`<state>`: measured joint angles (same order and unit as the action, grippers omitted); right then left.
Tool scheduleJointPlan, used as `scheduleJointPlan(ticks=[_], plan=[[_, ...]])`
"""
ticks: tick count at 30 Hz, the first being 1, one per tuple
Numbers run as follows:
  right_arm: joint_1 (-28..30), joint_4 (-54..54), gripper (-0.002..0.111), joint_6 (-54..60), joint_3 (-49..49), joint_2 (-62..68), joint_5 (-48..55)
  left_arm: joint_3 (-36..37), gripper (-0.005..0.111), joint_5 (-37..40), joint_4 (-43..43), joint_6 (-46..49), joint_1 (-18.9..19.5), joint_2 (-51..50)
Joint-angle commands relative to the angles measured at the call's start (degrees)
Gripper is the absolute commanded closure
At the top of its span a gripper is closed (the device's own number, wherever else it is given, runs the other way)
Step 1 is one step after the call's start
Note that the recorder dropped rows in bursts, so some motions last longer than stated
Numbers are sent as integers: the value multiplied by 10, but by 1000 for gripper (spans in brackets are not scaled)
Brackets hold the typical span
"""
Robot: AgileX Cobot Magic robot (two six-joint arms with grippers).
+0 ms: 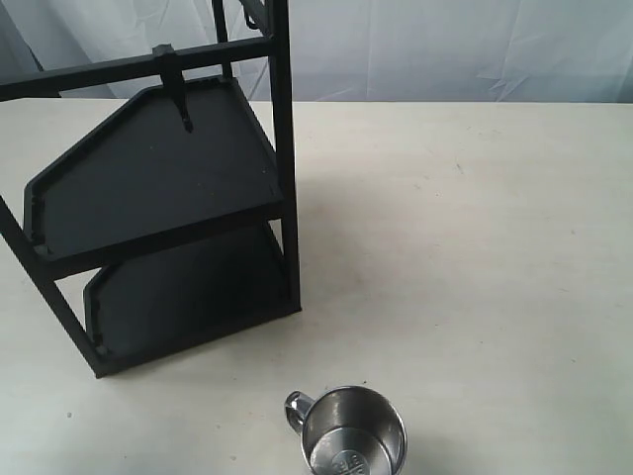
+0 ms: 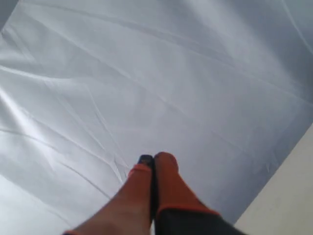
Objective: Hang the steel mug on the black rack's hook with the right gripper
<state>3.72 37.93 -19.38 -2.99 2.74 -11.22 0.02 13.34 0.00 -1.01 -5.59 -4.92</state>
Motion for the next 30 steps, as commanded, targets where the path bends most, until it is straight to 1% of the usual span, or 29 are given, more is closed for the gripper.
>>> scheduleJointPlan(ticks=[1,5,6,8,9,12,15,17,19,22,26,29,30], plan=[[2,-72,109,65,-113,72,123,0,105,-1,0,1,-2,3],[2,-193,109,87,-257,217,319,0,105,-1,0,1,-2,3],[2,-236,109,87,-309,270,395,0,105,-1,0,1,-2,3],[2,-286,109,92,-384,340,497,0,105,-1,0,1,-2,3],[2,-310,109,111,-421,392,569,0,105,-1,0,1,-2,3],[2,-337,109,154,-502,505,708,0,105,-1,0,1,-2,3],[1,-320,109,180,-529,605,801,0,105,-1,0,1,-2,3],[-12,-286,109,202,-525,659,812,0,105,-1,0,1,-2,3],[-40,-257,109,220,-518,697,812,0,105,-1,0,1,-2,3],[-105,-235,109,220,-515,736,812,0,105,-1,-3,1,-2,3],[-209,-204,109,215,-515,767,793,0,105,-1,-4,1,-2,3],[-271,-161,108,285,-515,781,797,0,105,-1,-5,1,-2,3],[-286,-148,104,304,-515,783,797,0,105,-1,-5,1,-2,3]])
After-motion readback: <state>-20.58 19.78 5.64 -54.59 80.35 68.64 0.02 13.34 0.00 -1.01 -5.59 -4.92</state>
